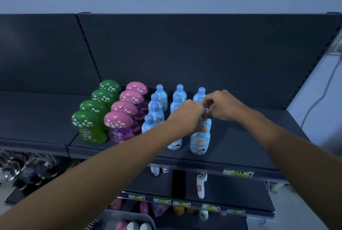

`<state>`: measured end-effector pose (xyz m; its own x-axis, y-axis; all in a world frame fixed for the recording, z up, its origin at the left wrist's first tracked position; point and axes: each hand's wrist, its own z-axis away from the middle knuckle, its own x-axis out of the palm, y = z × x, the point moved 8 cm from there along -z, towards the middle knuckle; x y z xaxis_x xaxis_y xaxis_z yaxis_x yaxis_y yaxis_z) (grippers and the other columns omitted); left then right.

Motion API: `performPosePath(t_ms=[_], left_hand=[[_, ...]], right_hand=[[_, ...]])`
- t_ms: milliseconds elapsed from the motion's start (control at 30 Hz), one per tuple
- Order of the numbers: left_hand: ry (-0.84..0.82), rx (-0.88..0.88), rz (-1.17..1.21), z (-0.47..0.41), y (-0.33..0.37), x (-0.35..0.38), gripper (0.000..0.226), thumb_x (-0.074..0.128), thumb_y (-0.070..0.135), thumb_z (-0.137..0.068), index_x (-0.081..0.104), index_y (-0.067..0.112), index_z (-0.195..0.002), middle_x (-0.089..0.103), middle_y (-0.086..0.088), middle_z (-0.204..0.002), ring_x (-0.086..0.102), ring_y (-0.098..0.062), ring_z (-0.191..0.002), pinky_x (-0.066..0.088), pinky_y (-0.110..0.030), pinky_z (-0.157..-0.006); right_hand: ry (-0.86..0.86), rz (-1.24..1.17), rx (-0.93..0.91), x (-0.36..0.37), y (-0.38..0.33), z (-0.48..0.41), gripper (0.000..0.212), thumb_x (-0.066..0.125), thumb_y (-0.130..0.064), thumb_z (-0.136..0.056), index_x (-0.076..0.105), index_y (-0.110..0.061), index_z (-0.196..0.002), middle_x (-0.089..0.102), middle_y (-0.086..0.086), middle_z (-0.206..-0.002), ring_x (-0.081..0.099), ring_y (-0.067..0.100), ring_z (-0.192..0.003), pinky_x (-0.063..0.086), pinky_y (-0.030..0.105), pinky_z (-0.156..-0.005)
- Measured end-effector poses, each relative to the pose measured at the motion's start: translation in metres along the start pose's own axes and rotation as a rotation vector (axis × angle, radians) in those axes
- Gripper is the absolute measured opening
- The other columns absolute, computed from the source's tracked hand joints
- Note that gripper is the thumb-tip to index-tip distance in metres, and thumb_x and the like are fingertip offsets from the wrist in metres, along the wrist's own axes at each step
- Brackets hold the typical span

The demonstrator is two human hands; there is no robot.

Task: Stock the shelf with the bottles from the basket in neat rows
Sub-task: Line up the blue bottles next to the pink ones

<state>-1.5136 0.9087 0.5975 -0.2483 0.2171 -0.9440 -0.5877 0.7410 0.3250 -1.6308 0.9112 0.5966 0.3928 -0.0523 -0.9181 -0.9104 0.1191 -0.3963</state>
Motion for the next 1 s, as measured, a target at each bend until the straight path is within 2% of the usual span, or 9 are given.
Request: performPosePath(t_ms=[267, 333, 400, 467, 567, 667, 767, 900, 1000], left_hand=[[0.013, -0.008, 0.065, 0.009, -0.007, -0.002, 0.039, 0.079, 0.033, -0.079, 0.07, 0.021, -0.115, 0.065, 0.002, -0.088, 0.058, -0.017, -0.093, 0.052, -0.036, -0.074], [0.041, -0.027, 0.052, 0.011, -0.011, -0.012, 0.016, 0.078, 0.036, -0.08, 0.069, 0.027, -0.089, 0.064, 0.003, -0.084, 0.058, -0.018, -0.088, 0.051, -0.035, -0.071], [0.078, -0.018, 0.034, 0.015, -0.016, -0.022, 0.028, 0.076, 0.034, -0.082, 0.055, 0.029, -0.066, 0.057, 0.005, -0.071, 0.054, -0.02, -0.082, 0.045, -0.032, -0.065], [0.114, -0.001, 0.029, 0.021, -0.024, -0.032, 0.013, 0.075, 0.032, -0.086, 0.068, 0.022, -0.08, 0.06, 0.006, -0.074, 0.058, -0.02, -0.086, 0.04, -0.027, -0.064], [0.154, 0.015, 0.031, 0.037, -0.042, -0.048, 0.025, 0.076, 0.031, -0.086, 0.075, 0.018, -0.106, 0.07, 0.005, -0.092, 0.062, -0.02, -0.097, 0.049, -0.031, -0.074], [0.15, 0.009, 0.041, 0.059, -0.066, -0.061, 0.025, 0.075, 0.03, -0.086, 0.076, 0.016, -0.106, 0.075, 0.001, -0.097, 0.064, -0.021, -0.1, 0.054, -0.039, -0.087], [0.134, 0.004, 0.067, 0.083, -0.094, -0.072, 0.023, 0.074, 0.027, -0.085, 0.077, 0.009, -0.099, 0.075, -0.005, -0.094, 0.068, -0.023, -0.093, 0.057, -0.04, -0.083], [0.114, 0.015, 0.059, 0.117, -0.132, -0.083, 0.022, 0.074, 0.028, -0.087, 0.077, 0.015, -0.105, 0.076, -0.006, -0.098, 0.068, -0.024, -0.096, 0.057, -0.041, -0.083], [0.113, 0.03, 0.053, 0.139, -0.16, -0.089, 0.018, 0.075, 0.028, -0.084, 0.078, 0.013, -0.095, 0.075, -0.004, -0.09, 0.068, -0.023, -0.089, 0.057, -0.039, -0.079]], right_hand=[[0.099, 0.02, 0.036, -0.015, -0.01, 0.011, 0.018, 0.08, -0.026, -0.079, 0.069, -0.033, -0.091, 0.066, -0.016, -0.088, 0.065, 0.004, -0.086, 0.057, 0.031, -0.084], [0.117, 0.033, 0.037, -0.019, -0.018, 0.015, 0.017, 0.077, -0.022, -0.081, 0.07, -0.03, -0.094, 0.068, -0.014, -0.09, 0.066, 0.007, -0.088, 0.058, 0.035, -0.086], [0.133, 0.052, 0.043, -0.023, -0.027, 0.02, 0.017, 0.077, -0.022, -0.08, 0.07, -0.03, -0.093, 0.068, -0.015, -0.09, 0.067, 0.008, -0.089, 0.058, 0.036, -0.086], [0.156, 0.066, 0.05, -0.026, -0.039, 0.024, 0.016, 0.076, -0.022, -0.08, 0.07, -0.03, -0.093, 0.067, -0.015, -0.089, 0.067, 0.009, -0.089, 0.058, 0.037, -0.085], [0.188, 0.085, 0.057, -0.027, -0.061, 0.031, 0.014, 0.072, -0.022, -0.081, 0.07, -0.029, -0.093, 0.068, -0.015, -0.088, 0.065, 0.011, -0.09, 0.057, 0.038, -0.084], [0.207, 0.102, 0.061, -0.02, -0.09, 0.038, 0.012, 0.071, -0.024, -0.082, 0.07, -0.029, -0.092, 0.068, -0.014, -0.091, 0.064, 0.011, -0.091, 0.057, 0.038, -0.083], [0.225, 0.121, 0.062, -0.008, -0.125, 0.045, 0.011, 0.07, -0.025, -0.083, 0.07, -0.027, -0.093, 0.067, -0.014, -0.088, 0.064, 0.011, -0.09, 0.057, 0.038, -0.08], [0.24, 0.127, 0.055, 0.016, -0.174, 0.053, 0.011, 0.069, -0.024, -0.085, 0.071, -0.026, -0.095, 0.064, -0.016, -0.084, 0.063, 0.01, -0.091, 0.055, 0.034, -0.079], [0.263, 0.139, 0.046, 0.033, -0.211, 0.057, 0.009, 0.068, -0.024, -0.086, 0.071, -0.024, -0.095, 0.064, -0.016, -0.083, 0.064, 0.009, -0.089, 0.055, 0.034, -0.076]])
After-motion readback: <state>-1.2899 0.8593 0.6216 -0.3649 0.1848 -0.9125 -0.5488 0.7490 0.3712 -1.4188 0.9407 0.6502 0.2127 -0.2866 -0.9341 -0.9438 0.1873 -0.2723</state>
